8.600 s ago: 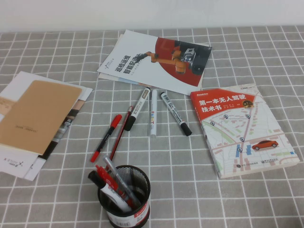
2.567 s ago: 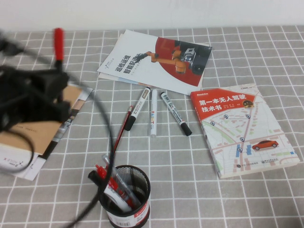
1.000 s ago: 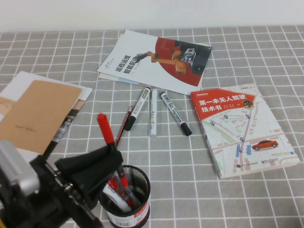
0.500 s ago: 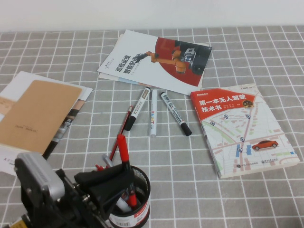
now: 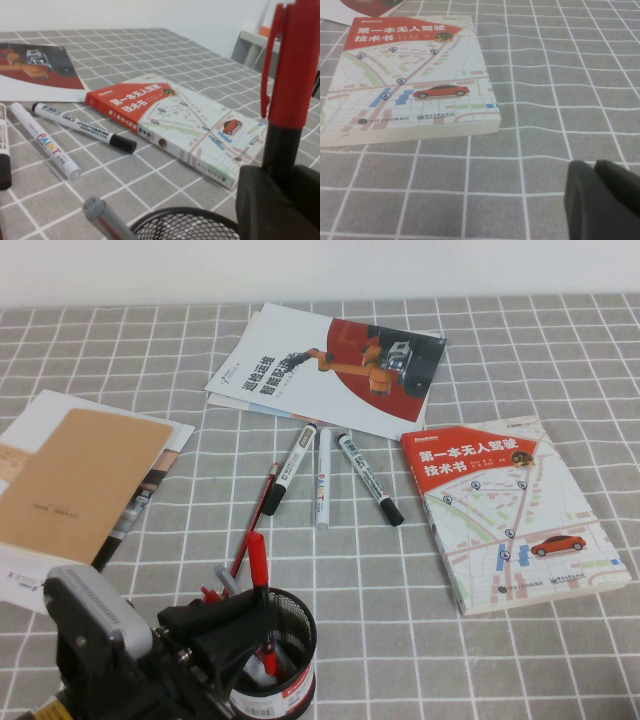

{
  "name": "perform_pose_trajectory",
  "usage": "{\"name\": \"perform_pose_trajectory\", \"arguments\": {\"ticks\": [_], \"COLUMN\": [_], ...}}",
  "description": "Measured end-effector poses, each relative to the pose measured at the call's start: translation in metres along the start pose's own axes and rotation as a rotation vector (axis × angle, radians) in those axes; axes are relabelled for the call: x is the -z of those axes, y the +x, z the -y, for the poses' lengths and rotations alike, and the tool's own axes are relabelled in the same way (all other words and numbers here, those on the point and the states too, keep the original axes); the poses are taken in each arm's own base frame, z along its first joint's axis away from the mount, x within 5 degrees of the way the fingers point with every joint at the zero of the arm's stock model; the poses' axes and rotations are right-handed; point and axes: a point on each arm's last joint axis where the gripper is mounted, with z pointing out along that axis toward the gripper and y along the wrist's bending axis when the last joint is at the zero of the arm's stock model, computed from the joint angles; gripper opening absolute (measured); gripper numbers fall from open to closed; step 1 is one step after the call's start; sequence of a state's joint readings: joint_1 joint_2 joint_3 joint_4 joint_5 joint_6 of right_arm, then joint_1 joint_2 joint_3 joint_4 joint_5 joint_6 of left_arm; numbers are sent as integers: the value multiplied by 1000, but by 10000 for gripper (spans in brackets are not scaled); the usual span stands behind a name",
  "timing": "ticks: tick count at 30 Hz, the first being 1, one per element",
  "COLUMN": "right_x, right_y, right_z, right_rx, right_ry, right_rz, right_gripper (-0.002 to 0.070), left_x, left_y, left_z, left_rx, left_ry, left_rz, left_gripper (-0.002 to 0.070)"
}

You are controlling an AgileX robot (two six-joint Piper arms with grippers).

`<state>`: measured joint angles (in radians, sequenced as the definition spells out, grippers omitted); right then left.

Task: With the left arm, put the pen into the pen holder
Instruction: Place the pen onto the pen holder

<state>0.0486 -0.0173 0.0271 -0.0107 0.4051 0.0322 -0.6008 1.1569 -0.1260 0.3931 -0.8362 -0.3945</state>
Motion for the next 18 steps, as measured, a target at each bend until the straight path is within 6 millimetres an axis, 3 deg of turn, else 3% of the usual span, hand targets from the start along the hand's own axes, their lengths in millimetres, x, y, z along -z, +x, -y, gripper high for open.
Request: {"name": "perform_pose_trajectory", "arguments": {"ticks": [3,8,11,14,18], "right_x": [0,0,0,0,0], "right_y": [0,0,0,0,0], "right_z": [0,0,0,0,0], "right_rx": [0,0,0,0,0], "right_ry": [0,0,0,0,0], "right_rz": [0,0,0,0,0], "right_gripper": [-15,-15,-15,-15,-15], "left_x": [-1,-1,-1,2,10], "left_y": [2,2,-1,-8,-16], "left_z": [-1,-1,-1,2,4], "left_rx": [-6,-1,3,-6,21], "left_ry": [-1,-8,-1,12,4], "left_rz": [-11,-6,23,75,109], "left_gripper": [138,297,331,288,91]}}
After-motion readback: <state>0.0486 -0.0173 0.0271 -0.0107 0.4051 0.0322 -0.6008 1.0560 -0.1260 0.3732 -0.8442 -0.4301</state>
